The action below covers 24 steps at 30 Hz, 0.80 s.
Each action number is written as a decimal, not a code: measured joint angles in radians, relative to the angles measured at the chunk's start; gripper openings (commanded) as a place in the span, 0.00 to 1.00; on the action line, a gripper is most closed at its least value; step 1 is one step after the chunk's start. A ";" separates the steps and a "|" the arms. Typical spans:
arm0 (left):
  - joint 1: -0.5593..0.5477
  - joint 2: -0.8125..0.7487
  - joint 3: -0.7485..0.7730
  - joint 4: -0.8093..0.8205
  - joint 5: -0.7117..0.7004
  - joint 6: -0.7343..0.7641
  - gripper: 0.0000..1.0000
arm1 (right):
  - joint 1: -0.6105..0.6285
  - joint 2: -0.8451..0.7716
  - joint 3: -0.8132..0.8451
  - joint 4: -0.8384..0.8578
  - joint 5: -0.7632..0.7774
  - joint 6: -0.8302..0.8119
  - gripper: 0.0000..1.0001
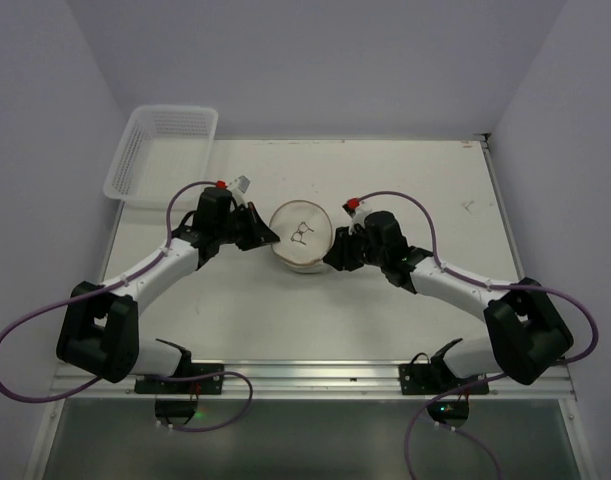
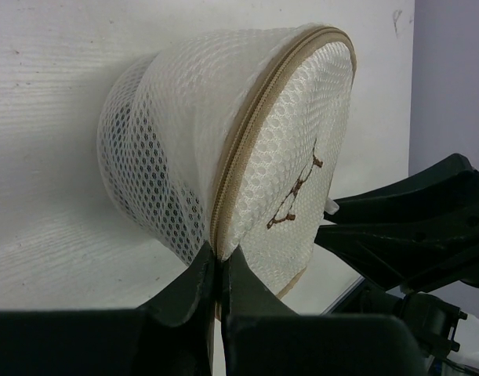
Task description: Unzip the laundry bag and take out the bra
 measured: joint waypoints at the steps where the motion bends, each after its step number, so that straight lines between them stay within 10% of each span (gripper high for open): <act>1: 0.000 0.000 0.000 0.000 0.000 0.000 0.00 | 0.000 0.004 0.002 0.001 0.000 0.001 0.29; 13: 0.000 0.000 0.000 0.000 0.000 -0.003 0.00 | 0.000 0.013 0.009 0.004 0.000 0.013 0.25; 24: 0.003 0.000 0.000 -0.005 0.000 0.002 0.00 | 0.002 -0.010 0.008 -0.016 0.038 0.013 0.00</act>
